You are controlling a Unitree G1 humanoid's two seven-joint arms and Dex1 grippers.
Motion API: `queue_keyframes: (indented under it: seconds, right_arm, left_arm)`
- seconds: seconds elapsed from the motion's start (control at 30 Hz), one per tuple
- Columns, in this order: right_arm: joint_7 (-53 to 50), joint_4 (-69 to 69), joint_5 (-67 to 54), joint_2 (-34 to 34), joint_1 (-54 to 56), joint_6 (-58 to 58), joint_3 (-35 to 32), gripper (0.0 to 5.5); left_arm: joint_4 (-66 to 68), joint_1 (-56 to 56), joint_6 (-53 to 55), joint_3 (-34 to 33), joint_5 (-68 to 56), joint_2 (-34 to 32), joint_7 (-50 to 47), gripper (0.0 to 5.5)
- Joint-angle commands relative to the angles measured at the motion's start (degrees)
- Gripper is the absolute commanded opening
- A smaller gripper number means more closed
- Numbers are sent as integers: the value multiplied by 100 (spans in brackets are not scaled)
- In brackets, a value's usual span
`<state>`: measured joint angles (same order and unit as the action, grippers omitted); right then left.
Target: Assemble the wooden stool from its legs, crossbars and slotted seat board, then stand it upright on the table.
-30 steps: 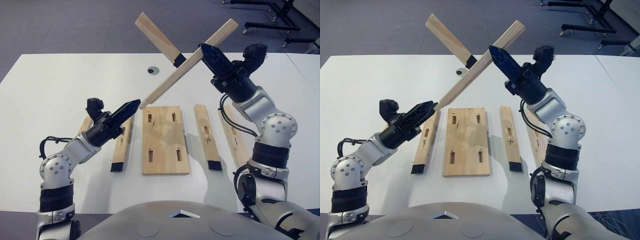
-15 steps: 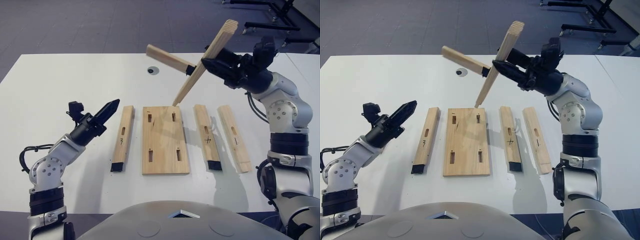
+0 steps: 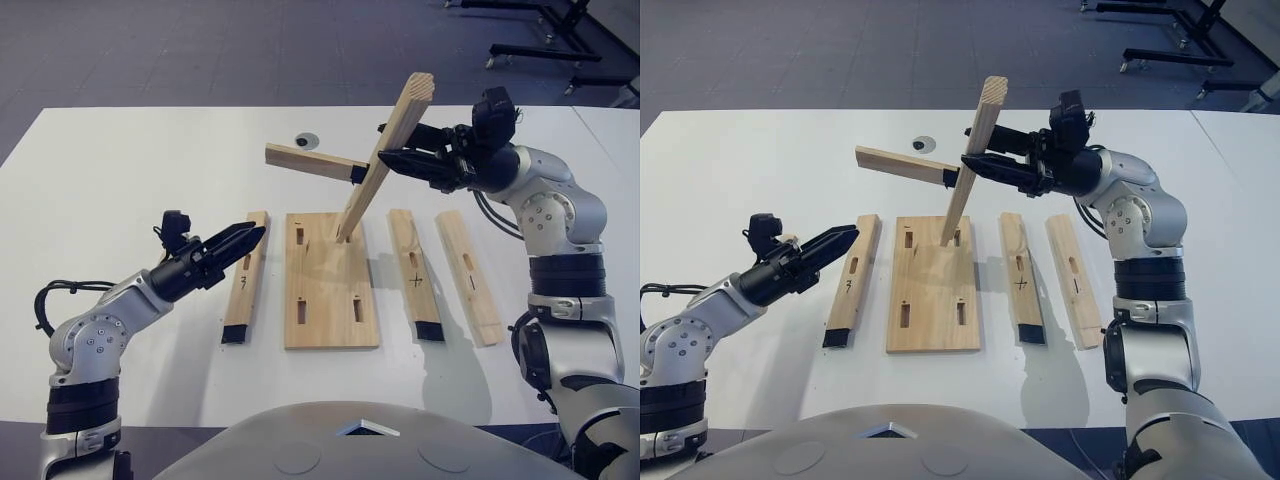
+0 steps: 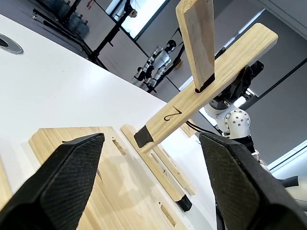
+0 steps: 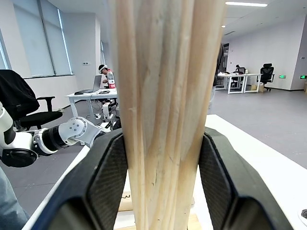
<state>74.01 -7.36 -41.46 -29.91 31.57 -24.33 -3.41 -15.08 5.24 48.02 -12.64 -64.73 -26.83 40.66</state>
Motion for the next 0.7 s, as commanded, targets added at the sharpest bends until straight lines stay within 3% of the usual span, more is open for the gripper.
queue_keyframes:
  seconds: [0.03, 0.23, 0.47, 0.7]
  right_arm:
    - [139, -1, 343, 77, -113, 530, 71, 209]
    - [-102, -280, 888, 731, -311, 1736, 186, 209]
    - [936, -2778, 1803, 448, 952, 3729, 245, 209]
    - [1268, -4148, 1761, 400, 2020, 3705, -46, 208]
  left_arm:
    - [-7, -140, 93, 5, 48, -79, -13, 362]
    - [-8, -278, -70, 226, 293, 92, 10, 362]
    - [241, -623, -540, 674, 782, 640, 132, 362]
    - [499, -639, -764, 682, 948, 792, 394, 362]
